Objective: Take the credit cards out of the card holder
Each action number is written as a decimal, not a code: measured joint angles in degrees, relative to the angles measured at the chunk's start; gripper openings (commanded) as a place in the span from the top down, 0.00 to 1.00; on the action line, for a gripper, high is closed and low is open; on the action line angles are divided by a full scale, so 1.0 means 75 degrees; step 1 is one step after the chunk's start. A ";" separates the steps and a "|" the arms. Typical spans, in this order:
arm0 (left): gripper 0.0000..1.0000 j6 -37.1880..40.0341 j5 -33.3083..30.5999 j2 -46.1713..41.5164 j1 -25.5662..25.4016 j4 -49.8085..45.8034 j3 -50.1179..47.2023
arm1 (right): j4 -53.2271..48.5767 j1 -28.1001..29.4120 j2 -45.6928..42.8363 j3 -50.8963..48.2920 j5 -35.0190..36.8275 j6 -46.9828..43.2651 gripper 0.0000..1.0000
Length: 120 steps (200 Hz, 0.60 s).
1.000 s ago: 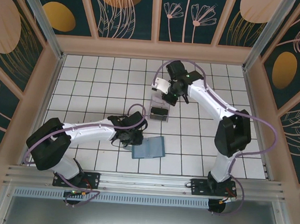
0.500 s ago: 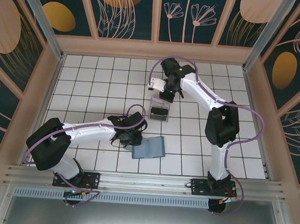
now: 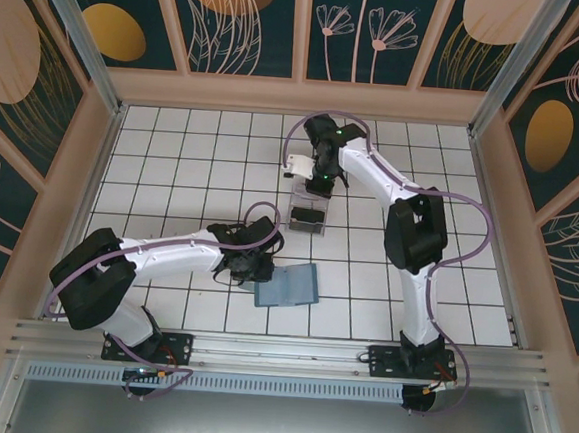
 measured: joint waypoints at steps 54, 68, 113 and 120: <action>0.83 -0.0032 -0.0006 -0.0015 0.0000 -0.0003 0.0000 | -0.0207 0.0000 0.0090 0.0251 0.0017 -0.0038 0.95; 0.83 -0.0035 -0.0006 -0.0023 0.0000 -0.0003 0.0000 | -0.0230 0.0000 0.0195 0.0323 0.0015 -0.0038 0.91; 0.83 -0.0096 -0.0012 -0.0178 0.0000 -0.0029 -0.0003 | -0.0283 0.0000 0.0373 0.0332 0.0020 -0.0047 0.76; 0.83 -0.0102 -0.0012 -0.0189 0.0000 -0.0029 -0.0003 | -0.0274 0.0000 0.0373 0.0332 0.0026 -0.0038 0.75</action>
